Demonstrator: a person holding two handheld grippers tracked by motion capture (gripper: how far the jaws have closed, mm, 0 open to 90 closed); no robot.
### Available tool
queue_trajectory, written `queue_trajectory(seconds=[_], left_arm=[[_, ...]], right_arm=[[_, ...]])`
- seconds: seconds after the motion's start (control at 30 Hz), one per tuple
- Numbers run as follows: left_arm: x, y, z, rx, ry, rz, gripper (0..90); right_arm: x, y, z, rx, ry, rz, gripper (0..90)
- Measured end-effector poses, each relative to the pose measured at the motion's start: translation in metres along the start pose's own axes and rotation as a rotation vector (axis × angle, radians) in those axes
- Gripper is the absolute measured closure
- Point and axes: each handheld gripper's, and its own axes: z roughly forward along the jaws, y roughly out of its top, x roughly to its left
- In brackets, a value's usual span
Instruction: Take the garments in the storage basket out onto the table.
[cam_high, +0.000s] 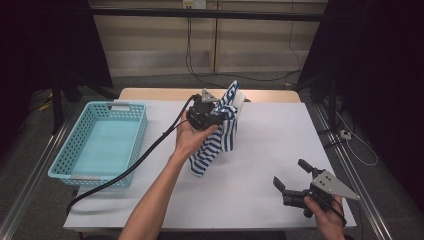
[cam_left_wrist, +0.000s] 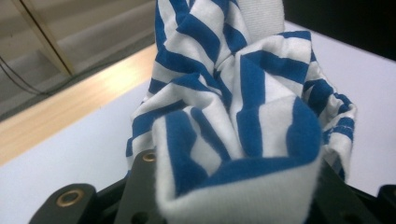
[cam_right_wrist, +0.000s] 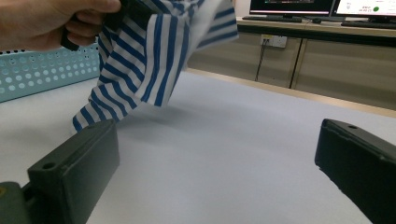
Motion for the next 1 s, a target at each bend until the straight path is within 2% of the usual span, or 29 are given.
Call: queue_trajectory(seconds=[0.17, 0.23, 0.27, 0.37, 0.4, 0.47, 0.53, 0.6, 0.67, 0.7, 0.73, 0.83, 0.9, 0.93, 1.0], left_arm=[[0.002, -0.010, 0.012, 0.052, -0.006, -0.020, 63.7], [0.003, -0.013, 0.016, 0.088, -0.008, -0.018, 63.6], [0.002, -0.015, 0.019, 0.086, -0.012, -0.028, 63.4], [0.002, -0.021, 0.026, 0.135, -0.033, -0.025, 63.2], [0.002, -0.024, 0.028, 0.137, -0.025, -0.026, 63.1], [0.003, -0.028, 0.032, 0.150, -0.020, -0.052, 62.9], [0.002, -0.032, 0.037, 0.172, -0.023, -0.051, 62.6], [0.000, -0.035, 0.042, 0.190, -0.021, -0.030, 62.1], [0.000, -0.039, 0.045, 0.205, -0.023, -0.026, 61.7], [-0.001, -0.041, 0.047, 0.202, -0.016, -0.037, 61.4], [-0.001, -0.042, 0.048, 0.217, -0.022, -0.028, 61.1], [-0.002, -0.045, 0.051, 0.232, -0.009, -0.013, 60.6], [-0.004, -0.047, 0.053, 0.228, -0.009, -0.013, 60.1], [-0.005, -0.048, 0.054, 0.232, -0.017, -0.030, 59.6], [-0.005, -0.051, 0.057, 0.248, -0.019, -0.007, 59.0]], right_arm=[[-0.001, 0.000, 0.000, 0.004, 0.000, -0.006, 0.0], [-0.001, 0.000, 0.001, 0.004, 0.001, -0.002, 0.0], [0.000, 0.000, 0.001, 0.004, 0.004, -0.003, 0.0], [0.000, 0.000, 0.000, 0.005, 0.004, -0.003, 0.0], [0.000, 0.000, 0.000, 0.003, 0.005, -0.006, 0.0], [0.000, 0.000, 0.000, 0.005, 0.003, -0.004, 0.0], [0.000, 0.000, 0.000, 0.003, 0.009, -0.004, 0.0], [0.000, 0.000, 0.000, 0.004, 0.006, -0.005, 0.0], [0.000, 0.000, 0.000, 0.003, 0.004, -0.007, 0.0], [0.000, 0.000, 0.000, 0.003, 0.004, -0.006, 0.0], [0.000, 0.000, 0.000, 0.003, 0.008, -0.005, 0.0], [0.000, 0.000, 0.000, 0.002, 0.007, -0.007, 0.0], [0.000, 0.000, 0.000, 0.002, 0.007, -0.006, 0.0], [0.000, 0.000, 0.000, 0.005, 0.004, -0.006, 0.0], [0.000, 0.000, 0.000, 0.003, 0.007, -0.007, 0.0]])
